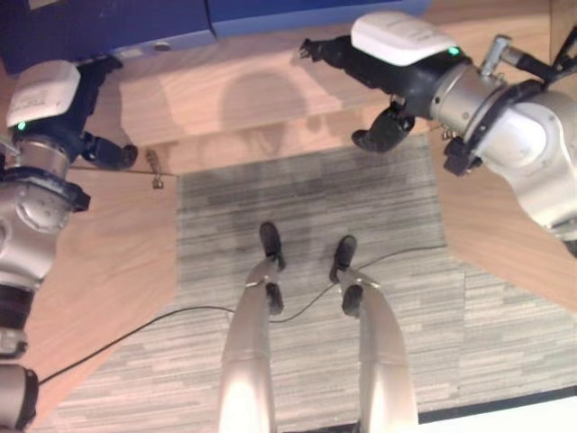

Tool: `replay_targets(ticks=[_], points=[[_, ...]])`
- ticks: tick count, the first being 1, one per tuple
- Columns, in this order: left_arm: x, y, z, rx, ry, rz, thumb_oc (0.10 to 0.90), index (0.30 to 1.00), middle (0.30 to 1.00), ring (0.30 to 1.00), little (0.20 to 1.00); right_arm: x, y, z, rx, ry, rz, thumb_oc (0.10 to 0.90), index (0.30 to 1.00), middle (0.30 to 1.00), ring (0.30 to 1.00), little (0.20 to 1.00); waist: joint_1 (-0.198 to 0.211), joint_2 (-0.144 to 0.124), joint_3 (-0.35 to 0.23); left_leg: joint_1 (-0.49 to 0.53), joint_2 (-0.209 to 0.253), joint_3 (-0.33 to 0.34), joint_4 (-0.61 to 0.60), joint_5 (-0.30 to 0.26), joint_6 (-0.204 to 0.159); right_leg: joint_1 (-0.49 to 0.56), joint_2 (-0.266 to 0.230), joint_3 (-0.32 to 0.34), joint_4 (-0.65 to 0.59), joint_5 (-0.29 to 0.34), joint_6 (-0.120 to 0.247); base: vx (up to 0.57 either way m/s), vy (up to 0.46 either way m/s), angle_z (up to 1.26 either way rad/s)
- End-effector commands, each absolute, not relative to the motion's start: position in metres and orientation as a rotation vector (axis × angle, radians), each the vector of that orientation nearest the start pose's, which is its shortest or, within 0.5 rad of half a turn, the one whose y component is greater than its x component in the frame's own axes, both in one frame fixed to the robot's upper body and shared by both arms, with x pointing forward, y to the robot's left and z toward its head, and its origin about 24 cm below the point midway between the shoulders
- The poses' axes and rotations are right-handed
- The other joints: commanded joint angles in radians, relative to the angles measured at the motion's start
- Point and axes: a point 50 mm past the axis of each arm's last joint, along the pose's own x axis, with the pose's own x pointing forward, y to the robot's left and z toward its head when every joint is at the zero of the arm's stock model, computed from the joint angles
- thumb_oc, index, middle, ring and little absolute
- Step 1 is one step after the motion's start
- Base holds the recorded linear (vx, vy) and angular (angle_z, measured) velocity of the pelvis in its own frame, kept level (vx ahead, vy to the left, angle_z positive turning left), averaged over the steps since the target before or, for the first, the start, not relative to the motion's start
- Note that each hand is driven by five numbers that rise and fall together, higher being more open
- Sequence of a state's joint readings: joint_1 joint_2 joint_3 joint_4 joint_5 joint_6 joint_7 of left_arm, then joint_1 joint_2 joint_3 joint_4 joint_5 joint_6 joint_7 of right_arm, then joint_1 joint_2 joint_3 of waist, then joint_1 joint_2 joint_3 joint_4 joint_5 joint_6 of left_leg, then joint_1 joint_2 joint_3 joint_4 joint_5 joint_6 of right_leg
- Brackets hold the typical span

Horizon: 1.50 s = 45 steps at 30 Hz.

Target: Put the empty folder in the office cabinet

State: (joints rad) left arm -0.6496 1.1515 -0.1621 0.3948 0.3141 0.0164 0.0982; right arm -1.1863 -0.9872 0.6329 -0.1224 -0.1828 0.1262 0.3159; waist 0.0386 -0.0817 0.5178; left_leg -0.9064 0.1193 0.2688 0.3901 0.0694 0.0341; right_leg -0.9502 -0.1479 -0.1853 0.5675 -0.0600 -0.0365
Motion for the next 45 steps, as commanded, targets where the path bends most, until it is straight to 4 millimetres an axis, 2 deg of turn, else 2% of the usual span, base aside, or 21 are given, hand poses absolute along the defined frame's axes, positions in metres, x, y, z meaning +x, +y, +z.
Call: replay_targets(ticks=[1, 2, 3, 5, 10, 11, 16, 20, 25, 29, 30, 32, 33, 36, 38, 39, 40, 41, 43, 44, 45], points=[[0.286, 0.385, 0.316, 1.187, -0.308, 0.903, 0.8, 0.9, 0.9, 0.9, 0.9, 0.289, -0.098, 0.314, -1.397, -0.815, 0.521, 0.8, 0.9, 0.9, 0.9, 0.9, -0.03, -0.034, -0.128, 0.125, -0.058, -0.079, -0.055, -0.184, -0.011, 0.155, -0.017, -0.049, -0.175, -0.022, 0.098, 0.05, -0.072, -0.04], [0.283, 0.379, 0.286, 1.185, -0.308, 0.834, 0.8, 0.9, 0.9, 0.9, 0.9, 0.295, -0.107, 0.306, -1.407, -0.762, 0.499, 0.8, 0.9, 0.9, 0.9, 0.9, -0.012, -0.035, -0.145, 0.172, -0.069, -0.079, -0.109, -0.165, -0.02, 0.203, -0.013, -0.052, -0.229, -0.007, 0.107, 0.04, -0.055, -0.08], [0.283, 0.379, 0.286, 1.185, -0.308, 0.834, 0.8, 0.9, 0.9, 0.9, 0.9, 0.295, -0.107, 0.306, -1.407, -0.762, 0.499, 0.8, 0.9, 0.9, 0.9, 0.9, -0.012, -0.035, -0.145, 0.172, -0.069, -0.079, -0.109, -0.165, -0.02, 0.203, -0.013, -0.052, -0.229, -0.007, 0.107, 0.07, -0.068, -0.08], [0.272, 0.37, 0.236, 1.211, -0.245, 0.702, 0.8, 0.9, 0.9, 0.9, 0.9, 0.297, -0.111, 0.299, -1.418, -0.724, 0.503, 0.8, 0.9, 0.9, 0.9, 0.9, -0.003, -0.031, -0.176, 0.253, -0.084, -0.077, -0.191, -0.132, -0.035, 0.285, -0.004, -0.059, -0.313, 0.018, 0.116, 0.06, -0.05, 0.02], [0.259, 0.357, 0.198, 1.293, -0.186, 0.531, 0.8, 0.9, 0.9, 0.9, 0.9, 0.301, -0.114, 0.285, -1.437, -0.664, 0.547, 0.8, 0.9, 0.9, 0.9, 0.9, 0.009, -0.028, -0.207, 0.339, -0.089, -0.078, -0.261, -0.1, -0.051, 0.387, 0.011, -0.071, -0.407, 0.04, 0.124, 0.06, -0.044, -0.03], [0.255, 0.353, 0.181, 1.281, -0.145, 0.463, 0.8, 0.9, 0.9, 0.9, 0.9, 0.302, -0.116, 0.28, -1.437, -0.637, 0.565, 0.8, 0.9, 0.9, 0.9, 0.9, 0.015, -0.028, -0.215, 0.372, -0.087, -0.078, -0.281, -0.089, -0.056, 0.424, 0.018, -0.078, -0.433, 0.049, 0.127, 0.06, -0.048, -0.01], [0.244, 0.346, 0.148, 1.25, -0.061, 0.344, 0.8, 0.9, 0.9, 0.9, 0.9, 0.306, -0.126, 0.255, -1.418, -0.534, 0.611, 0.8, 0.9, 0.9, 0.9, 0.9, 0.028, -0.025, -0.233, 0.471, -0.08, -0.078, -0.343, -0.055, -0.069, 0.536, 0.038, -0.093, -0.516, 0.068, 0.13, 0.06, -0.077, 0.07], [0.233, 0.325, 0.114, 1.191, 0.012, 0.17, 0.8, 0.9, 0.9, 0.9, 0.9, 0.313, -0.133, 0.208, -1.327, -0.367, 0.685, 0.8, 0.9, 0.9, 0.9, 0.9, 0.047, -0.022, -0.249, 0.563, -0.061, -0.065, -0.371, -0.027, -0.075, 0.644, 0.059, -0.122, -0.59, 0.092, 0.126, 0.05, -0.099, 0.07], [0.221, 0.3, 0.097, 1.086, 0.03, 0.003, 0.8, 0.9, 0.9, 0.9, 0.9, 0.318, -0.139, 0.17, -1.249, -0.215, 0.727, 0.8, 0.9, 0.9, 0.9, 0.9, 0.064, -0.017, -0.26, 0.626, -0.05, -0.067, -0.385, -0.029, -0.08, 0.711, 0.075, -0.127, -0.62, 0.091, 0.125, 0.04, -0.074, -0.01], [0.211, 0.269, 0.08, 0.902, 0.046, -0.196, 0.8, 0.9, 0.9, 0.9, 0.9, 0.319, -0.145, 0.125, -1.159, -0.044, 0.767, 0.8, 0.9, 0.9, 0.9, 0.9, 0.077, -0.011, -0.27, 0.677, -0.035, -0.071, -0.378, -0.038, -0.084, 0.767, 0.09, -0.133, -0.628, 0.078, 0.12, 0.05, -0.066, 0.02], [0.206, 0.252, 0.074, 0.821, 0.049, -0.296, 0.8, 0.9, 0.9, 0.9, 0.9, 0.319, -0.149, 0.104, -1.104, 0.034, 0.775, 0.8, 0.9, 0.9, 0.9, 0.9, 0.079, -0.007, -0.278, 0.703, -0.025, -0.072, -0.373, -0.043, -0.086, 0.794, 0.099, -0.134, -0.63, 0.068, 0.117, 0.06, -0.058, -0.03], [0.205, 0.246, 0.07, 0.777, 0.056, -0.329, 0.8, 0.9, 0.9, 0.9, 0.9, 0.318, -0.152, 0.093, -1.077, 0.076, 0.773, 0.8, 0.9, 0.9, 0.9, 0.9, 0.078, -0.006, -0.281, 0.716, -0.022, -0.073, -0.373, -0.044, -0.088, 0.808, 0.103, -0.134, -0.633, 0.064, 0.115, 0.05, -0.064, 0.01], [0.203, 0.226, 0.062, 0.657, 0.06, -0.443, 0.8, 0.9, 0.9, 0.9, 0.9, 0.313, -0.161, 0.055, -0.974, 0.204, 0.748, 0.8, 0.9, 0.9, 0.9, 0.9, 0.075, -0.004, -0.293, 0.749, -0.013, -0.072, -0.368, -0.046, -0.092, 0.841, 0.114, -0.135, -0.636, 0.055, 0.113, 0.05, -0.069, 0.0], [0.204, 0.225, 0.054, 0.619, 0.095, -0.458, 0.8, 0.9, 0.9, 0.9, 0.9, 0.309, -0.169, 0.038, -0.927, 0.265, 0.707, 0.8, 0.9, 0.9, 0.9, 0.9, 0.068, -0.009, -0.304, 0.751, -0.008, -0.073, -0.342, -0.054, -0.096, 0.857, 0.117, -0.133, -0.643, 0.053, 0.113, 0.03, -0.034, 0.06], [0.206, 0.225, 0.044, 0.573, 0.127, -0.448, 0.8, 0.9, 0.9, 0.9, 0.9, 0.305, -0.174, 0.027, -0.88, 0.298, 0.662, 0.8, 0.9, 0.9, 0.9, 0.9, 0.059, -0.018, -0.304, 0.749, -0.009, -0.075, -0.26, -0.108, -0.092, 0.869, 0.117, -0.125, -0.643, 0.049, 0.107, -0.04, -0.015, 0.0], [0.207, 0.223, 0.025, 0.513, 0.198, -0.428, 0.8, 0.9, 0.9, 0.9, 0.9, 0.298, -0.181, 0.01, -0.805, 0.348, 0.604, 0.8, 0.9, 0.9, 0.9, 0.9, 0.048, -0.026, -0.311, 0.765, -0.013, -0.086, -0.171, -0.146, -0.082, 0.872, 0.107, -0.125, -0.641, 0.049, 0.102, -0.05, 0.016, -0.05], [0.207, 0.223, 0.024, 0.513, 0.197, -0.429, 0.8, 0.9, 0.9, 0.9, 0.9, 0.298, -0.181, 0.01, -0.805, 0.348, 0.601, 0.8, 0.9, 0.9, 0.9, 0.9, 0.049, -0.024, -0.311, 0.762, -0.011, -0.087, -0.163, -0.151, -0.082, 0.873, 0.109, -0.126, -0.641, 0.048, 0.102, -0.03, 0.038, -0.06], [0.208, 0.221, 0.01, 0.489, 0.249, -0.423, 0.8, 0.9, 0.9, 0.9, 0.9, 0.293, -0.186, -0.001, -0.764, 0.384, 0.561, 0.8, 0.9, 0.9, 0.9, 0.9, 0.038, -0.025, -0.323, 0.777, -0.017, -0.101, -0.126, -0.161, -0.08, 0.878, 0.108, -0.127, -0.642, 0.048, 0.102, 0.02, 0.082, -0.09], [0.196, 0.221, -0.039, 0.431, 0.451, -0.372, 0.8, 0.9, 0.9, 0.9, 0.9, 0.267, -0.202, -0.038, -0.629, 0.52, 0.439, 0.8, 0.9, 0.9, 0.9, 0.9, -0.006, -0.013, -0.374, 0.843, -0.041, -0.136, -0.129, -0.176, -0.075, 0.882, 0.121, -0.113, -0.647, 0.053, 0.109, 0.05, 0.113, -0.08], [0.196, 0.22, -0.04, 0.431, 0.45, -0.374, 0.8, 0.9, 0.9, 0.9, 0.9, 0.266, -0.203, -0.038, -0.63, 0.521, 0.437, 0.8, 0.9, 0.9, 0.9, 0.9, -0.004, -0.011, -0.374, 0.845, -0.041, -0.135, -0.131, -0.175, -0.075, 0.882, 0.122, -0.113, -0.647, 0.053, 0.109, 0.03, 0.096, -0.14], [0.19, 0.217, -0.059, 0.429, 0.531, -0.36, 0.8, 0.9, 0.9, 0.9, 0.9, 0.257, -0.21, -0.051, -0.596, 0.571, 0.384, 0.8, 0.9, 0.9, 0.9, 0.9, -0.017, -0.006, -0.395, 0.871, -0.059, -0.145, -0.17, -0.191, -0.07, 0.879, 0.123, -0.104, -0.65, 0.057, 0.114, 0.05, 0.168, -0.26]])
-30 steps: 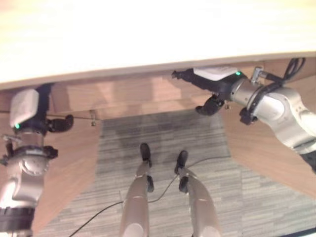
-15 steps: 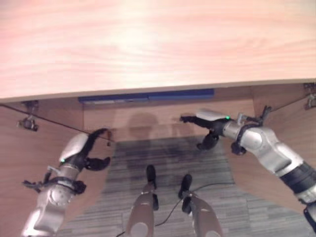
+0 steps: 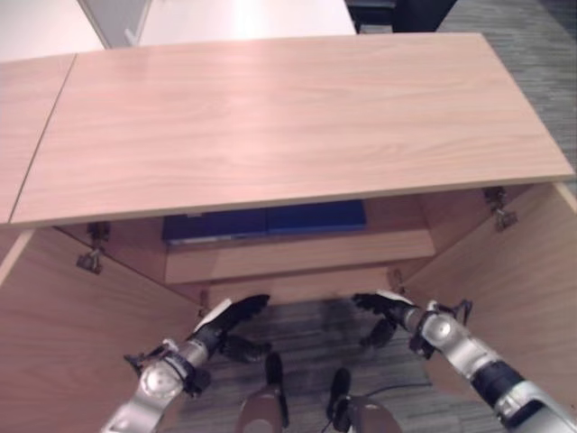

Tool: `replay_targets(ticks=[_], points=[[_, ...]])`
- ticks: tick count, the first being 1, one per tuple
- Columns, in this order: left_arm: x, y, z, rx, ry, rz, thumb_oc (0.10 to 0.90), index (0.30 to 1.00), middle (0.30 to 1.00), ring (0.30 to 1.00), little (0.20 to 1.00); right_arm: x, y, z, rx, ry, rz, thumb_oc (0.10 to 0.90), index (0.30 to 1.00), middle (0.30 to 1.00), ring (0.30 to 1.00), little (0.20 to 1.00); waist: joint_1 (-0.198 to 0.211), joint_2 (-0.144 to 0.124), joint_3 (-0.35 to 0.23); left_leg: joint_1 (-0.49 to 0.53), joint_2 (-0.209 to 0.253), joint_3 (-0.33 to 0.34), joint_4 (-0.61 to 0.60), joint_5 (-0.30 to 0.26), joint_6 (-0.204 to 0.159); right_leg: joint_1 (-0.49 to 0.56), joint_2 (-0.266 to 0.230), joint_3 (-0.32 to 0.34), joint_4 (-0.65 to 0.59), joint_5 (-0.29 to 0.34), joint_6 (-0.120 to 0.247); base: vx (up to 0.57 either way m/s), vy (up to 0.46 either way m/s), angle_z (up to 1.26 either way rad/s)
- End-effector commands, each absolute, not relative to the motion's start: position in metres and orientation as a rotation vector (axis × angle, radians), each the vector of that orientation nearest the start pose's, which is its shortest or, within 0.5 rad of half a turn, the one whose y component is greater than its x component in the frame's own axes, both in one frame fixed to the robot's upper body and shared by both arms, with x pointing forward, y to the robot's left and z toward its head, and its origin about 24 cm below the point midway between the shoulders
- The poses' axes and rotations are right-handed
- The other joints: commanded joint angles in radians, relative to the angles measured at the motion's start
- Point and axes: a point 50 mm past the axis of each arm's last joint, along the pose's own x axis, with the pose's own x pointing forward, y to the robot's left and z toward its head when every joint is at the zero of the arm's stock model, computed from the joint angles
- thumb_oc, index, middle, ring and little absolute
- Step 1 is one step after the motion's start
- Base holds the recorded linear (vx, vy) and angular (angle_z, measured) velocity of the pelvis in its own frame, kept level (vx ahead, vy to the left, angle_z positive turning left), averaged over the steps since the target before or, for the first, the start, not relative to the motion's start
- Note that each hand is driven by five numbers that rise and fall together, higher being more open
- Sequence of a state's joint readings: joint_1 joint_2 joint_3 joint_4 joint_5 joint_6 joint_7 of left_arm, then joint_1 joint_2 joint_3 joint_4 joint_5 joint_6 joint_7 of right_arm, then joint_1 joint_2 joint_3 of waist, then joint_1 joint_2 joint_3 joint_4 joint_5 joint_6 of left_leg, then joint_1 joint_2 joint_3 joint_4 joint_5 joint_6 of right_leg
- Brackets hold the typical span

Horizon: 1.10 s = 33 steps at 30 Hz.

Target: Put the empty folder in the office cabinet

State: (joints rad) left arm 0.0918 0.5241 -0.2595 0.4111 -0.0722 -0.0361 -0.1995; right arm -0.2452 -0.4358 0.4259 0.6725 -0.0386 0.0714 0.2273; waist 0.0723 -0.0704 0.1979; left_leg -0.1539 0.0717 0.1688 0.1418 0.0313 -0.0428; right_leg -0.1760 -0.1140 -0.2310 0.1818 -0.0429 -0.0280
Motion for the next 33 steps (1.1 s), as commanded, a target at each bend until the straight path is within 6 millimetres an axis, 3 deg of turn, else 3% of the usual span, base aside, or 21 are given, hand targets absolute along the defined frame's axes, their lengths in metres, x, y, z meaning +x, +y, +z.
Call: replay_targets(ticks=[1, 2, 3, 4, 5, 6, 7, 8, 9, 10, 15, 22, 25, 26, 28, 29, 31, 33], points=[[0.174, 0.213, -0.091, 0.42, 0.68, -0.334, 0.8, 0.9, 0.9, 0.9, 0.9, 0.236, -0.22, -0.074, -0.531, 0.677, 0.294, 0.8, 0.9, 0.9, 0.9, 0.9, -0.071, -0.001, -0.103, 0.169, -0.027, -0.045, 0.002, -0.206, 0.02, 0.112, 0.095, -0.042, -0.261, 0.04, 0.113, 0.03, 0.168, -0.12], [0.175, 0.212, -0.091, 0.42, 0.678, -0.334, 0.8, 0.9, 0.9, 0.9, 0.9, 0.236, -0.221, -0.074, -0.531, 0.676, 0.292, 0.8, 0.9, 0.9, 0.9, 0.9, -0.07, -0.004, -0.104, 0.169, -0.031, -0.044, -0.006, -0.197, 0.021, 0.108, 0.091, -0.042, -0.262, 0.043, 0.113, 0.04, 0.172, -0.1], [0.163, 0.211, -0.11, 0.408, 0.78, -0.309, 0.8, 0.9, 0.9, 0.9, 0.9, 0.221, -0.224, -0.089, -0.489, 0.746, 0.241, 0.8, 0.9, 0.9, 0.9, 0.9, -0.081, 0.005, -0.117, 0.191, -0.035, -0.041, -0.045, -0.203, 0.024, 0.114, 0.097, -0.035, -0.261, 0.045, 0.117, -0.01, 0.16, -0.11], [0.136, 0.209, -0.143, 0.346, 0.993, -0.205, 0.8, 0.9, 0.9, 0.9, 0.9, 0.193, -0.229, -0.114, -0.406, 0.881, 0.149, 0.8, 0.9, 0.9, 0.9, 0.9, -0.098, 0.011, -0.145, 0.22, -0.053, -0.03, -0.116, -0.18, 0.022, 0.111, 0.091, -0.025, -0.261, 0.06, 0.123, -0.02, 0.199, -0.2], [0.125, 0.207, -0.152, 0.339, 1.073, -0.167, 0.8, 0.9, 0.9, 0.9, 0.9, 0.18, -0.229, -0.125, -0.361, 0.947, 0.114, 0.8, 0.9, 0.9, 0.9, 0.9, -0.104, 0.013, -0.155, 0.231, -0.06, -0.029, -0.144, -0.172, 0.023, 0.11, 0.09, -0.02, -0.261, 0.065, 0.125, -0.02, 0.139, -0.12], [0.125, 0.207, -0.152, 0.339, 1.073, -0.167, 0.8, 0.9, 0.9, 0.9, 0.9, 0.18, -0.229, -0.125, -0.361, 0.947, 0.114, 0.8, 0.9, 0.9, 0.9, 0.9, -0.104, 0.013, -0.155, 0.231, -0.06, -0.03, -0.144, -0.171, 0.023, 0.109, 0.09, -0.02, -0.261, 0.065, 0.125, -0.05, 0.141, -0.07], [0.108, 0.206, -0.163, 0.36, 1.195, -0.126, 0.8, 0.9, 0.9, 0.9, 0.9, 0.149, -0.233, -0.143, -0.253, 1.083, -0.003, 0.8, 0.9, 0.9, 0.9, 0.9, -0.113, 0.024, -0.171, 0.251, -0.074, -0.035, -0.19, -0.159, 0.024, 0.109, 0.088, -0.012, -0.261, 0.075, 0.128, -0.06, 0.148, -0.1], [0.101, 0.206, -0.166, 0.376, 1.231, -0.122, 0.8, 0.9, 0.9, 0.9, 0.9, 0.137, -0.233, -0.149, -0.216, 1.132, -0.04, 0.8, 0.9, 0.9, 0.9, 0.9, -0.115, 0.029, -0.176, 0.258, -0.079, -0.034, -0.208, -0.154, 0.024, 0.107, 0.086, -0.007, -0.26, 0.08, 0.13, -0.07, 0.147, -0.14], [0.102, 0.206, -0.166, 0.376, 1.231, -0.122, 0.8, 0.9, 0.9, 0.9, 0.9, 0.137, -0.233, -0.149, -0.216, 1.132, -0.04, 0.8, 0.9, 0.9, 0.9, 0.9, -0.116, 0.027, -0.179, 0.254, -0.081, -0.034, -0.209, -0.151, 0.025, 0.103, 0.084, -0.008, -0.26, 0.081, 0.13, -0.12, 0.175, -0.15], [0.086, 0.205, -0.17, 0.356, 1.291, -0.095, 0.8, 0.9, 0.9, 0.9, 0.9, 0.107, -0.245, -0.157, -0.096, 1.231, -0.216, 0.8, 0.9, 0.9, 0.9, 0.9, -0.124, 0.042, -0.193, 0.257, -0.097, -0.037, -0.229, -0.146, 0.032, 0.092, 0.075, 0.001, -0.26, 0.1, 0.139, -0.14, 0.179, -0.09], [0.054, 0.212, -0.174, 0.317, 1.392, -0.049, 0.8, 0.9, 0.9, 0.9, 0.9, 0.08, -0.256, -0.16, 0.055, 1.276, -0.389, 0.8, 0.9, 0.9, 0.9, 0.9, -0.15, 0.057, -0.182, 0.246, -0.139, -0.022, -0.229, -0.149, 0.056, 0.031, 0.038, 0.022, -0.245, 0.16, 0.17, -0.16, 0.154, -0.05], [0.042, 0.212, -0.175, 0.312, 1.422, -0.071, 0.8, 0.9, 0.9, 0.9, 0.9, 0.073, -0.264, -0.159, 0.106, 1.264, -0.463, 0.8, 0.9, 0.9, 0.9, 0.9, -0.184, 0.054, -0.157, 0.236, -0.154, 0.018, -0.229, -0.14, 0.071, -0.03, 0.014, 0.036, -0.214, 0.183, 0.193, -0.14, 0.067, -0.23], [0.053, 0.212, -0.174, 0.317, 1.387, -0.062, 0.8, 0.9, 0.9, 0.9, 0.9, 0.079, -0.268, -0.157, 0.121, 1.228, -0.495, 0.8, 0.9, 0.9, 0.9, 0.9, -0.186, 0.075, -0.128, 0.231, -0.119, 0.06, -0.229, -0.132, 0.076, -0.036, -0.014, 0.0, -0.131, 0.113, 0.185, -0.11, -0.015, -0.44], [0.056, 0.212, -0.174, 0.328, 1.377, -0.07, 0.8, 0.9, 0.9, 0.9, 0.9, 0.081, -0.274, -0.154, 0.123, 1.202, -0.522, 0.8, 0.9, 0.9, 0.9, 0.9, -0.184, 0.091, -0.13, 0.243, -0.091, 0.084, -0.229, -0.15, 0.07, 0.004, -0.049, -0.022, -0.085, 0.052, 0.18, -0.04, -0.012, -0.65], [0.056, 0.212, -0.174, 0.333, 1.375, -0.076, 0.8, 0.9, 0.9, 0.9, 0.9, 0.082, -0.278, -0.152, 0.12, 1.187, -0.532, 0.8, 0.9, 0.9, 0.9, 0.9, -0.185, 0.09, -0.132, 0.246, -0.087, 0.096, -0.229, -0.152, 0.07, 0.02, -0.07, -0.02, -0.074, 0.049, 0.182, -0.01, -0.047, -0.91], [0.059, 0.212, -0.174, 0.342, 1.364, -0.081, 0.8, 0.9, 0.9, 0.9, 0.9, 0.09, -0.293, -0.144, 0.105, 1.128, -0.57, 0.8, 0.9, 0.9, 0.9, 0.9, -0.192, 0.085, -0.145, 0.246, -0.076, 0.12, -0.229, -0.157, 0.071, 0.041, -0.116, -0.001, -0.081, 0.069, 0.197, -0.02, -0.071, -0.74], [0.061, 0.212, -0.173, 0.347, 1.358, -0.082, 0.8, 0.9, 0.9, 0.9, 0.9, 0.097, -0.299, -0.14, 0.094, 1.092, -0.579, 0.8, 0.9, 0.9, 0.9, 0.9, -0.192, 0.082, -0.154, 0.245, -0.074, 0.13, -0.229, -0.16, 0.074, 0.047, -0.13, 0.01, -0.093, 0.083, 0.205, 0.03, -0.113, -0.56], [0.069, 0.214, -0.172, 0.367, 1.334, -0.089, 0.8, 0.9, 0.9, 0.9, 0.9, 0.123, -0.327, -0.117, 0.042, 0.951, -0.632, 0.8, 0.9, 0.9, 0.9, 0.9, -0.197, 0.067, -0.17, 0.247, -0.065, 0.151, -0.229, -0.168, 0.071, 0.06, -0.174, 0.041, -0.138, 0.135, 0.236, 0.07, -0.21, -0.51]])
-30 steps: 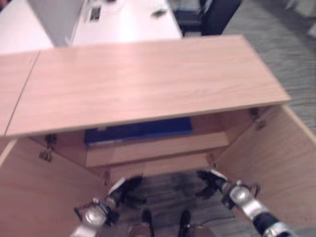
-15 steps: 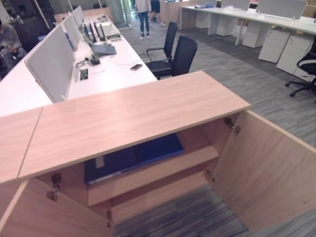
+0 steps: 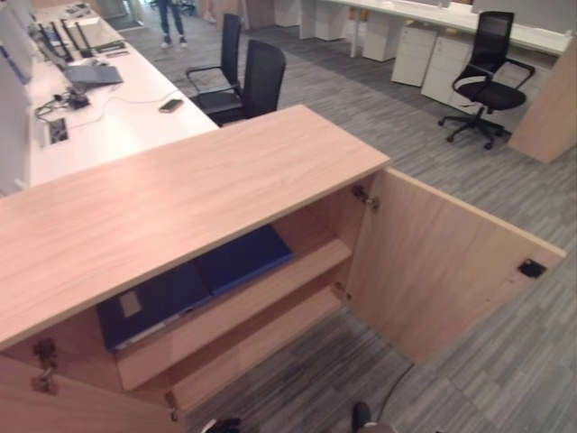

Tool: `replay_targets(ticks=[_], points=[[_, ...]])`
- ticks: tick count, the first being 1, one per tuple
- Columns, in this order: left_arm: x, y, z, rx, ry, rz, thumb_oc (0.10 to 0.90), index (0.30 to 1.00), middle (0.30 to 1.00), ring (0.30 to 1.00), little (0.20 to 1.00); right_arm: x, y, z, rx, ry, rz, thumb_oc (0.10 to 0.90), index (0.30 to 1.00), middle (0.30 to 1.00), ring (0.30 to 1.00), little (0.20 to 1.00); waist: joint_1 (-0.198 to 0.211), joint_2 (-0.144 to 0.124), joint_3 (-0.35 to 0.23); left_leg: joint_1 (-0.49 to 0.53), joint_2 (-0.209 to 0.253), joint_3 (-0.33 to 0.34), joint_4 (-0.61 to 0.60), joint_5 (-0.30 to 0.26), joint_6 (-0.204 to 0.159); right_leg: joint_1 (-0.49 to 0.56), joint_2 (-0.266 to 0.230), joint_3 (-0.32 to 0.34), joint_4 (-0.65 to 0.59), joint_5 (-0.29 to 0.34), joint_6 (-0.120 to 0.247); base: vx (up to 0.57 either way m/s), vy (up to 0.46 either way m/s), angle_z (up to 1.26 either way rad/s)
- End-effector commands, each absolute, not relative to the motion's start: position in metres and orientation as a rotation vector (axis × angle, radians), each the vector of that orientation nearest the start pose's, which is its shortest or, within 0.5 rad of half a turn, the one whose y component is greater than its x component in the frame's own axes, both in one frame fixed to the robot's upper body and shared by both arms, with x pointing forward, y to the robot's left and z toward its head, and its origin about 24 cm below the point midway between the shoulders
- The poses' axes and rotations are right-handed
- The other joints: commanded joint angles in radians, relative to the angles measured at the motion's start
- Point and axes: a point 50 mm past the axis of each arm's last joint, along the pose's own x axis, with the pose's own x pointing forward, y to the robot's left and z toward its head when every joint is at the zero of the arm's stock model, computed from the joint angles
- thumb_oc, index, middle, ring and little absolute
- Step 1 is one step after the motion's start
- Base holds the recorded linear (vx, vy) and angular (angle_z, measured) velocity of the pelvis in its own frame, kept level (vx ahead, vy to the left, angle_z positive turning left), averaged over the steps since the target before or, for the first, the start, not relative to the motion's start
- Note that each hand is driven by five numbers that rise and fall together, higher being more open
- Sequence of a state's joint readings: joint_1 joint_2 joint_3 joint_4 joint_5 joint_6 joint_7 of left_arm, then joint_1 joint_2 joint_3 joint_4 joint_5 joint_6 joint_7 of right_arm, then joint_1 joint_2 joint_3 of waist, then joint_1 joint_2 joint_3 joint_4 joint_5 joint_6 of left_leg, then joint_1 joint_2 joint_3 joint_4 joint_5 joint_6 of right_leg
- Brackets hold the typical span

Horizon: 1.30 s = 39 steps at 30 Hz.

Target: Put the empty folder in the office cabinet

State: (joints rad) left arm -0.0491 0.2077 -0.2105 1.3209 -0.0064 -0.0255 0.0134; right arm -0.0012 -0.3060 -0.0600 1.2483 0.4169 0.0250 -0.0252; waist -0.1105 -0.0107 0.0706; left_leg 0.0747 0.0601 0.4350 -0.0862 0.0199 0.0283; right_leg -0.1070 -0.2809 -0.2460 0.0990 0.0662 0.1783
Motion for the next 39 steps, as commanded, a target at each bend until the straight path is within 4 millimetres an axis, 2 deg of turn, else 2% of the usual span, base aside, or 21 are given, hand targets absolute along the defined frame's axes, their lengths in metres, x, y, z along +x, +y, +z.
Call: replay_targets(ticks=[1, 3, 4, 5, 6, 7, 8, 9, 11, 13, 14, 15, 16, 17, 19, 20, 23, 24, 33, 36, 39], points=[[0.071, 0.214, -0.171, 0.373, 1.328, -0.091, 0.8, 0.9, 0.9, 0.9, 0.9, 0.132, -0.333, -0.11, 0.019, 0.911, -0.634, 0.8, 0.9, 0.9, 0.9, 0.9, -0.016, 0.003, -0.042, 0.021, -0.047, -0.112, -0.001, -0.156, -0.001, -0.017, -0.016, 0.064, -0.064, 0.04, 0.036, 0.03, -0.111, -0.32], [0.073, 0.215, -0.171, 0.379, 1.324, -0.089, 0.8, 0.9, 0.9, 0.9, 0.9, 0.143, -0.339, -0.101, -0.006, 0.863, -0.632, 0.8, 0.9, 0.9, 0.9, 0.9, -0.016, -0.002, -0.041, 0.028, -0.042, -0.105, -0.001, -0.159, -0.004, -0.017, -0.019, 0.077, -0.08, 0.046, 0.043, 0.03, -0.157, -0.25], [0.073, 0.221, -0.17, 0.391, 1.327, -0.073, 0.8, 0.9, 0.9, 0.9, 0.9, 0.162, -0.347, -0.083, -0.062, 0.766, -0.611, 0.8, 0.9, 0.9, 0.9, 0.9, -0.02, -0.028, -0.044, 0.032, -0.039, -0.076, -0.001, -0.139, -0.011, -0.015, -0.02, 0.072, -0.115, 0.073, 0.042, 0.12, -0.246, -0.22], [0.071, 0.224, -0.169, 0.393, 1.333, -0.064, 0.8, 0.9, 0.9, 0.9, 0.9, 0.168, -0.35, -0.077, -0.085, 0.736, -0.605, 0.8, 0.9, 0.9, 0.9, 0.9, -0.016, -0.031, -0.053, 0.044, -0.036, -0.087, -0.001, -0.162, -0.016, 0.002, -0.012, 0.071, -0.131, 0.063, 0.057, 0.06, -0.311, -0.4], [0.069, 0.226, -0.169, 0.394, 1.338, -0.056, 0.8, 0.9, 0.9, 0.9, 0.9, 0.173, -0.354, -0.069, -0.108, 0.702, -0.604, 0.8, 0.9, 0.9, 0.9, 0.9, -0.013, -0.05, -0.058, 0.038, -0.034, -0.07, -0.001, -0.137, -0.023, 0.001, -0.009, 0.059, -0.141, 0.074, 0.052, 0.07, -0.153, -0.39], [0.069, 0.226, -0.169, 0.394, 1.338, -0.056, 0.8, 0.9, 0.9, 0.9, 0.9, 0.173, -0.354, -0.069, -0.108, 0.702, -0.604, 0.8, 0.9, 0.9, 0.9, 0.9, -0.013, -0.05, -0.058, 0.039, -0.034, -0.071, -0.001, -0.137, -0.023, 0.002, -0.009, 0.059, -0.142, 0.074, 0.052, 0.0, -0.183, -0.43], [0.046, 0.259, -0.163, 0.394, 1.379, -0.032, 0.8, 0.9, 0.9, 0.9, 0.9, 0.174, -0.373, -0.053, -0.131, 0.646, -0.649, 0.8, 0.9, 0.9, 0.9, 0.9, -0.001, -0.051, -0.057, 0.038, -0.024, -0.074, -0.001, -0.127, -0.034, 0.01, 0.002, 0.057, -0.148, 0.069, 0.055, 0.05, -0.134, -0.19], [0.038, 0.282, -0.157, 0.447, 1.399, 0.019, 0.8, 0.9, 0.9, 0.9, 0.9, 0.182, -0.38, -0.039, -0.172, 0.588, -0.653, 0.8, 0.9, 0.9, 0.9, 0.9, 0.002, -0.053, -0.054, 0.037, -0.014, -0.077, -0.001, -0.121, -0.044, 0.014, 0.012, 0.064, -0.15, 0.065, 0.055, 0.08, -0.208, -0.14], [0.035, 0.307, -0.147, 0.507, 1.403, 0.051, 0.8, 0.9, 0.9, 0.9, 0.9, 0.205, -0.385, -0.003, -0.228, 0.416, -0.617, 0.8, 0.9, 0.9, 0.9, 0.9, 0.005, -0.058, -0.055, 0.039, 0.025, -0.089, -0.001, -0.108, -0.071, 0.023, 0.045, 0.061, -0.152, 0.045, 0.042, 0.1, -0.286, 0.0], [0.036, 0.31, -0.146, 0.515, 1.4, 0.05, 0.8, 0.9, 0.9, 0.9, 0.9, 0.211, -0.387, 0.009, -0.242, 0.363, -0.612, 0.8, 0.9, 0.9, 0.9, 0.9, 0.005, -0.058, -0.055, 0.039, 0.037, -0.094, -0.001, -0.102, -0.078, 0.028, 0.057, 0.058, -0.153, 0.034, 0.036, 0.06, -0.2, 0.04], [0.037, 0.315, -0.143, 0.525, 1.393, 0.051, 0.8, 0.9, 0.9, 0.9, 0.9, 0.221, -0.39, 0.032, -0.275, 0.268, -0.582, 0.8, 0.9, 0.9, 0.9, 0.9, 0.007, -0.056, -0.054, 0.037, 0.06, -0.099, -0.001, -0.089, -0.093, 0.033, 0.081, 0.051, -0.157, 0.015, 0.022, 0.03, -0.125, 0.09], [0.037, 0.315, -0.143, 0.525, 1.394, 0.051, 0.8, 0.9, 0.9, 0.9, 0.9, 0.221, -0.39, 0.032, -0.276, 0.268, -0.582, 0.8, 0.9, 0.9, 0.9, 0.9, 0.006, -0.055, -0.054, 0.037, 0.061, -0.099, -0.001, -0.089, -0.093, 0.033, 0.081, 0.051, -0.157, 0.015, 0.022, 0.06, -0.231, 0.13], [0.035, 0.321, -0.14, 0.534, 1.394, 0.048, 0.8, 0.9, 0.9, 0.9, 0.9, 0.238, -0.383, 0.062, -0.34, 0.15, -0.506, 0.8, 0.9, 0.9, 0.9, 0.9, 0.006, -0.052, -0.057, 0.037, 0.083, -0.099, -0.001, -0.077, -0.105, 0.037, 0.104, 0.048, -0.163, -0.001, 0.011, 0.04, -0.111, 0.1], [0.035, 0.321, -0.14, 0.534, 1.394, 0.048, 0.8, 0.9, 0.9, 0.9, 0.9, 0.238, -0.383, 0.062, -0.34, 0.151, -0.506, 0.8, 0.9, 0.9, 0.9, 0.9, 0.006, -0.051, -0.057, 0.038, 0.083, -0.1, -0.001, -0.077, -0.106, 0.037, 0.105, 0.048, -0.163, -0.001, 0.01, 0.07, -0.182, 0.03], [0.034, 0.325, -0.138, 0.541, 1.395, 0.043, 0.8, 0.9, 0.9, 0.9, 0.9, 0.249, -0.377, 0.083, -0.363, 0.061, -0.462, 0.8, 0.9, 0.9, 0.9, 0.9, 0.007, -0.045, -0.058, 0.04, 0.101, -0.098, -0.001, -0.067, -0.116, 0.044, 0.124, 0.046, -0.169, -0.015, 0.002, 0.05, -0.109, -0.01], [0.034, 0.33, -0.136, 0.553, 1.393, 0.039, 0.8, 0.9, 0.9, 0.9, 0.9, 0.26, -0.367, 0.106, -0.382, -0.038, -0.394, 0.8, 0.9, 0.9, 0.9, 0.9, 0.01, -0.038, -0.06, 0.039, 0.117, -0.097, -0.001, -0.054, -0.126, 0.05, 0.14, 0.039, -0.173, -0.028, -0.007, 0.03, -0.073, 0.03], [0.036, 0.335, -0.133, 0.565, 1.389, 0.042, 0.8, 0.9, 0.9, 0.9, 0.9, 0.267, -0.357, 0.121, -0.377, -0.11, -0.334, 0.8, 0.9, 0.9, 0.9, 0.9, 0.013, -0.033, -0.064, 0.037, 0.131, -0.098, -0.001, -0.042, -0.135, 0.055, 0.154, 0.036, -0.177, -0.039, -0.014, 0.05, -0.092, 0.02], [0.034, 0.343, -0.128, 0.581, 1.398, 0.052, 0.8, 0.9, 0.9, 0.9, 0.9, 0.275, -0.341, 0.135, -0.361, -0.175, -0.227, 0.8, 0.9, 0.9, 0.9, 0.9, 0.017, -0.026, -0.066, 0.035, 0.141, -0.099, -0.001, -0.031, -0.142, 0.06, 0.167, 0.033, -0.179, -0.052, -0.02, 0.03, -0.043, -0.02], [0.012, 0.369, -0.114, 0.653, 1.496, 0.044, 0.8, 0.9, 0.9, 0.9, 0.9, 0.286, -0.296, 0.156, -0.232, -0.278, 0.09, 0.8, 0.9, 0.9, 0.9, 0.9, 0.031, -0.014, -0.076, 0.033, 0.156, -0.102, -0.001, -0.01, -0.159, 0.084, 0.183, 0.018, -0.186, -0.078, -0.034, 0.02, -0.022, 0.04], [0.019, 0.332, -0.136, 0.614, 1.492, -0.003, 0.8, 0.9, 0.9, 0.9, 0.9, 0.293, -0.283, 0.149, -0.195, -0.253, 0.133, 0.8, 0.9, 0.9, 0.9, 0.9, 0.033, -0.026, -0.093, 0.043, 0.153, -0.096, -0.001, -0.015, -0.159, 0.091, 0.184, 0.022, -0.186, -0.078, -0.037, 0.03, -0.017, -0.04], [0.016, 0.324, -0.14, 0.587, 1.492, -0.013, 0.8, 0.9, 0.9, 0.9, 0.9, 0.296, -0.277, 0.149, -0.211, -0.246, 0.16, 0.8, 0.9, 0.9, 0.9, 0.9, 0.039, -0.025, -0.094, 0.043, 0.15, -0.099, -0.001, -0.016, -0.159, 0.095, 0.182, 0.02, -0.186, -0.08, -0.037, 0.0, 0.005, -0.05]])
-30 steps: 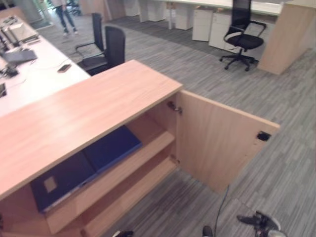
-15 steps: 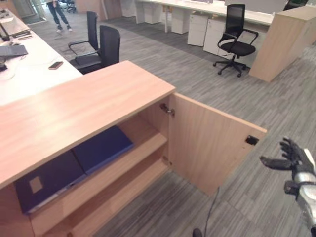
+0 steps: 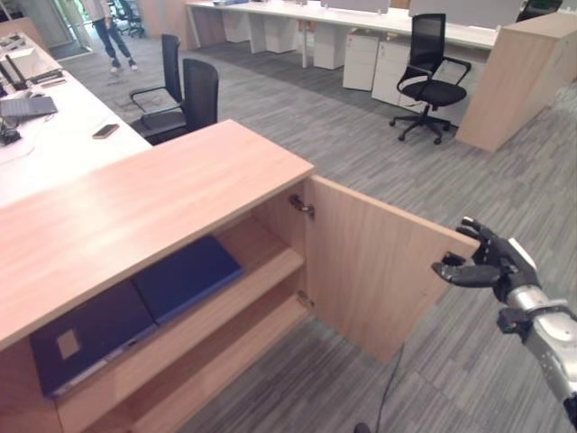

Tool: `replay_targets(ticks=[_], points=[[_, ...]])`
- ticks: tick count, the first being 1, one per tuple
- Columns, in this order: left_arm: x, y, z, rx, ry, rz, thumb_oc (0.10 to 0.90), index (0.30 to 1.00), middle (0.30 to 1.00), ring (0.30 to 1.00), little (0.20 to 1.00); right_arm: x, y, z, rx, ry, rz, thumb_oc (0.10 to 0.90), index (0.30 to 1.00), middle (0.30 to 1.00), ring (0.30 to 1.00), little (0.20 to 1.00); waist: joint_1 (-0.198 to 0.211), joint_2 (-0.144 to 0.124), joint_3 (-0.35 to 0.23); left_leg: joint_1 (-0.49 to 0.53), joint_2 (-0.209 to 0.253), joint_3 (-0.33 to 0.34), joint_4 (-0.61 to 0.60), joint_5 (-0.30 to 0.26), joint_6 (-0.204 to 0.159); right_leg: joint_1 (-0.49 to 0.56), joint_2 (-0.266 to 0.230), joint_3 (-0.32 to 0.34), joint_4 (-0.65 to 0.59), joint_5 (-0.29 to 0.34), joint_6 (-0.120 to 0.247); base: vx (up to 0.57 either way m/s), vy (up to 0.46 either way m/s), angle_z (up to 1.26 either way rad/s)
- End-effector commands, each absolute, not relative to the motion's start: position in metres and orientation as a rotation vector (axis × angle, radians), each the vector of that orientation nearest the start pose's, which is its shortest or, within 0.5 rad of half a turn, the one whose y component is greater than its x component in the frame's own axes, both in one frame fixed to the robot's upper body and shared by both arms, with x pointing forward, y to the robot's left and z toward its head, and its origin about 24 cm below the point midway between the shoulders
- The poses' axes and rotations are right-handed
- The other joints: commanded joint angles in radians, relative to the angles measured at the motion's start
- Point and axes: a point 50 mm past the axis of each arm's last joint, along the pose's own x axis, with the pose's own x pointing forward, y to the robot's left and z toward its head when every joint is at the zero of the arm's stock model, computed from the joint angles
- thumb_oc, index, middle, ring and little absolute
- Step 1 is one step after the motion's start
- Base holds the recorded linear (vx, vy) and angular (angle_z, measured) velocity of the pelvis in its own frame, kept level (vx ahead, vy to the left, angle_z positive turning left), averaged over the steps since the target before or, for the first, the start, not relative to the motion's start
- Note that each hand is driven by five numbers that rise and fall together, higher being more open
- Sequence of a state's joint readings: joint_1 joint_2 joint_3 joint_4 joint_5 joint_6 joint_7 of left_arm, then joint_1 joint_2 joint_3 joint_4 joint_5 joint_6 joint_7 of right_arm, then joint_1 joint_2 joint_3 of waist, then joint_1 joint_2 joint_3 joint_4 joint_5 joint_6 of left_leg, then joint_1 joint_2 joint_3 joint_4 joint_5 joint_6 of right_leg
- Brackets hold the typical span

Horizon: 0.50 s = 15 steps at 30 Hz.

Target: Put the empty folder in the office cabinet

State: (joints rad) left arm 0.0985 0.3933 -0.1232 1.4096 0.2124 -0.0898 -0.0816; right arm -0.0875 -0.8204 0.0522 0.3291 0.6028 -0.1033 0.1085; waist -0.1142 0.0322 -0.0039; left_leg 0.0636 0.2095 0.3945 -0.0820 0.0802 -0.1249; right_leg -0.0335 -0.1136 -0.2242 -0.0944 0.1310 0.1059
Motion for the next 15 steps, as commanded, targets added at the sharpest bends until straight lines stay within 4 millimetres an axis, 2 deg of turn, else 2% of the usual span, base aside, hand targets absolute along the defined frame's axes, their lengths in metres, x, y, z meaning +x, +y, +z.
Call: replay_targets(ticks=[1, 2, 7, 8, 9, 10, 11, 12, 14, 15], points=[[0.021, 0.314, -0.145, 0.556, 1.471, -0.005, 0.8, 0.9, 0.9, 0.9, 0.9, 0.302, -0.268, 0.144, -0.213, -0.217, 0.21, 0.8, 0.9, 0.9, 0.9, 0.9, 0.046, -0.07, -0.023, 0.056, -0.002, -0.06, -0.005, -0.078, -0.005, 0.025, 0.014, -0.003, 0.007, -0.145, 0.034, 0.0, 0.0, 0.0], [0.021, 0.314, -0.145, 0.556, 1.471, -0.004, 0.8, 0.9, 0.9, 0.9, 0.9, 0.303, -0.267, 0.144, -0.213, -0.217, 0.211, 0.8, 0.9, 0.9, 0.9, 0.9, 0.046, -0.07, -0.022, 0.056, -0.002, -0.06, -0.005, -0.078, -0.005, 0.025, 0.014, -0.003, 0.007, -0.145, 0.034, -0.01, 0.011, -0.04], [0.026, 0.295, -0.153, 0.499, 1.455, -0.013, 0.8, 0.9, 0.9, 0.9, 0.9, 0.291, -0.202, 0.139, -0.102, -0.198, 0.604, 0.8, 0.9, 0.9, 0.9, 0.9, 0.045, -0.072, -0.021, 0.05, -0.009, -0.062, -0.005, -0.077, -0.007, 0.024, 0.014, 0.002, 0.007, -0.147, 0.032, -0.02, 0.014, -0.04], [0.026, 0.288, -0.155, 0.493, 1.456, -0.036, 0.8, 0.9, 0.9, 0.9, 0.9, 0.279, -0.164, 0.13, 0.014, -0.162, 0.809, 0.8, 0.9, 0.9, 0.9, 0.9, 0.049, -0.073, -0.019, 0.047, -0.011, -0.064, -0.005, -0.078, -0.007, 0.022, 0.013, 0.001, 0.007, -0.145, 0.031, -0.04, 0.022, -0.17], [0.026, 0.288, -0.155, 0.492, 1.456, -0.036, 0.8, 0.9, 0.9, 0.9, 0.9, 0.279, -0.164, 0.13, 0.014, -0.161, 0.809, 0.8, 0.9, 0.9, 0.9, 0.9, 0.049, -0.073, -0.019, 0.047, -0.011, -0.065, -0.005, -0.078, -0.007, 0.022, 0.013, 0.001, 0.007, -0.145, 0.031, -0.05, 0.025, -0.19], [0.024, 0.286, -0.156, 0.495, 1.458, -0.043, 0.8, 0.9, 0.9, 0.9, 0.9, 0.272, -0.147, 0.126, 0.095, -0.142, 0.896, 0.8, 0.9, 0.9, 0.9, 0.9, 0.051, -0.074, -0.018, 0.047, -0.012, -0.065, -0.005, -0.079, -0.006, 0.022, 0.012, 0.001, 0.007, -0.144, 0.031, -0.04, 0.029, -0.18], [0.022, 0.281, -0.158, 0.491, 1.459, -0.059, 0.8, 0.9, 0.9, 0.9, 0.9, 0.25, -0.108, 0.107, 0.249, -0.035, 1.091, 0.8, 0.9, 0.9, 0.9, 0.9, 0.061, -0.076, -0.015, 0.048, -0.014, -0.067, -0.005, -0.08, -0.005, 0.024, 0.009, -0.002, 0.007, -0.141, 0.031, -0.04, 0.029, -0.15], [0.022, 0.281, -0.158, 0.491, 1.459, -0.059, 0.8, 0.9, 0.9, 0.9, 0.9, 0.25, -0.108, 0.107, 0.249, -0.035, 1.092, 0.8, 0.9, 0.9, 0.9, 0.9, 0.06, -0.076, -0.015, 0.047, -0.014, -0.067, -0.005, -0.08, -0.005, 0.024, 0.009, -0.002, 0.007, -0.141, 0.031, -0.04, 0.03, -0.22], [0.022, 0.276, -0.16, 0.492, 1.436, -0.067, 0.8, 0.9, 0.9, 0.9, 0.9, 0.23, -0.073, 0.103, 0.329, 0.016, 1.274, 0.8, 0.9, 0.9, 0.9, 0.9, 0.08, -0.08, -0.008, 0.042, -0.017, -0.078, -0.005, -0.079, -0.004, 0.027, 0.002, -0.011, 0.007, -0.137, 0.031, -0.05, 0.035, -0.14], [0.022, 0.276, -0.16, 0.492, 1.436, -0.067, 0.8, 0.9, 0.9, 0.9, 0.9, 0.23, -0.073, 0.103, 0.329, 0.015, 1.274, 0.8, 0.9, 0.9, 0.9, 0.9, 0.08, -0.081, -0.012, 0.037, -0.018, -0.078, -0.005, -0.077, -0.003, 0.022, 0.001, -0.012, 0.007, -0.135, 0.031, -0.07, 0.059, 0.03]])
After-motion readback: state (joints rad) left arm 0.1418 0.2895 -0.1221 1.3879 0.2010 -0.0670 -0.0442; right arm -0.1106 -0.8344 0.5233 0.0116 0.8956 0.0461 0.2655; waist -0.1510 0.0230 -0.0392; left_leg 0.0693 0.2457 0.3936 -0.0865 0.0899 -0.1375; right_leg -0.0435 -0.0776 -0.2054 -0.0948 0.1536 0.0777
